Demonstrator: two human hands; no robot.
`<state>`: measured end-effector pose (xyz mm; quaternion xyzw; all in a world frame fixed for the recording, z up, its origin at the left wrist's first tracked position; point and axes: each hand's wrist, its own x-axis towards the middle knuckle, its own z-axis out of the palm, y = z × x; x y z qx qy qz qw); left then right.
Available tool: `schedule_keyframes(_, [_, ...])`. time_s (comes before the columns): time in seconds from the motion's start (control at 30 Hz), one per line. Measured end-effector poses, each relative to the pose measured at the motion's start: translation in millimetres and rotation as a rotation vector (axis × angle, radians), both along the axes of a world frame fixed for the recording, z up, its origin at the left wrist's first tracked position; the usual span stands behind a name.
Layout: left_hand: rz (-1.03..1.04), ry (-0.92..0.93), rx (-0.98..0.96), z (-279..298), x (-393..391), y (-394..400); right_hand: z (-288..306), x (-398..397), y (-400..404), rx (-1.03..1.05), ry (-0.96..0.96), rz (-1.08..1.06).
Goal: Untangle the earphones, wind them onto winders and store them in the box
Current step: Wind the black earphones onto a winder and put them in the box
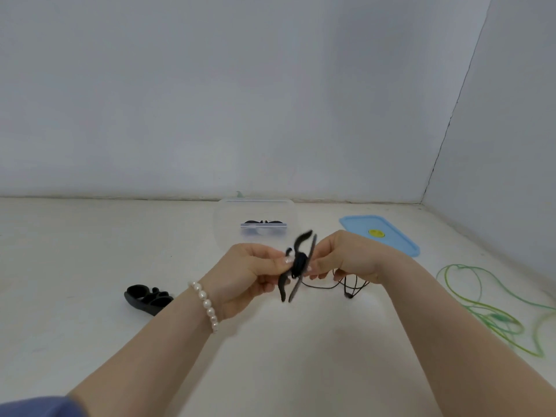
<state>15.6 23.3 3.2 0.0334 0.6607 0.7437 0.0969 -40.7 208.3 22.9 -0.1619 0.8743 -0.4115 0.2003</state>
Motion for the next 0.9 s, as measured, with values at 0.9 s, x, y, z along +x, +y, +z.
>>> schedule_keyframes(0.9, [0.339,0.154,-0.495,-16.0,-17.9,-4.1,23.5,4.1,-0.5,-0.152,0.008,-0.127])
